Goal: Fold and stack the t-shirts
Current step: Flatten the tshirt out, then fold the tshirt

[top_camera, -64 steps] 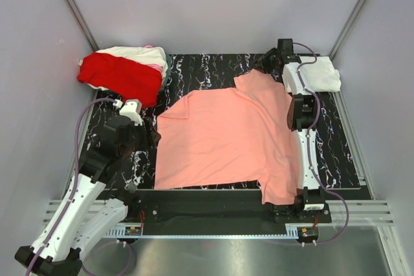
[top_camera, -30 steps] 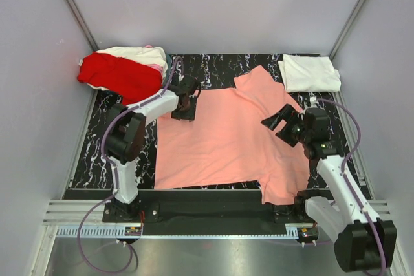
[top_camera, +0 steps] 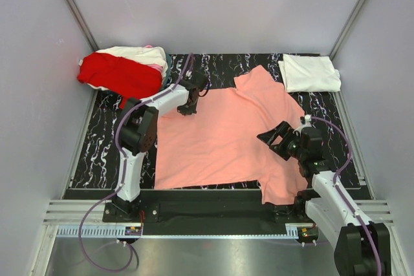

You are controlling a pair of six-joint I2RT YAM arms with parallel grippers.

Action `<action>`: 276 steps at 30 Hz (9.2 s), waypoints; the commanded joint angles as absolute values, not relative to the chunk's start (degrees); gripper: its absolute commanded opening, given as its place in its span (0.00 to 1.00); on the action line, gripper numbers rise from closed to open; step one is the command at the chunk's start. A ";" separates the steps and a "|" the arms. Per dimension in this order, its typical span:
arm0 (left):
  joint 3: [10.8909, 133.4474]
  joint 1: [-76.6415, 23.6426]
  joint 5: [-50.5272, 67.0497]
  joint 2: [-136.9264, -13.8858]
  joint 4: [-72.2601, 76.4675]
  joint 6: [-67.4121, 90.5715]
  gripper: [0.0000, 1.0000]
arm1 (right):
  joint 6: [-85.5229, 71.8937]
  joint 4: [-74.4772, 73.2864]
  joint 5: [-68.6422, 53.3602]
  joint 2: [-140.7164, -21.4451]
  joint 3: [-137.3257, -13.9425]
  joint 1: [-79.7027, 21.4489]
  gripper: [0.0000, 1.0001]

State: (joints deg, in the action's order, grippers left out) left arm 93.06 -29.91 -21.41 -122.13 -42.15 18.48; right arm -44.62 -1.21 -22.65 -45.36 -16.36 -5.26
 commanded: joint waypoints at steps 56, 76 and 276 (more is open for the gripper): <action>28.65 -38.49 -2.90 -40.69 -59.24 63.88 0.78 | -45.35 4.39 -23.82 -54.93 -17.49 -5.45 1.00; 22.68 -41.40 -14.15 -48.16 -49.57 72.16 0.66 | -45.00 4.92 -24.52 -56.07 -17.75 -5.54 1.00; 42.28 -0.35 4.31 -71.54 -35.69 42.80 0.86 | -52.12 -39.11 -7.14 -63.81 -35.60 5.45 0.70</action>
State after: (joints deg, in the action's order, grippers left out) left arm 43.18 -0.62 4.29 -72.31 -39.33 41.41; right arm -49.63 -43.00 -9.50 -64.97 -36.01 4.86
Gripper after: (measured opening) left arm 0.866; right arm 0.719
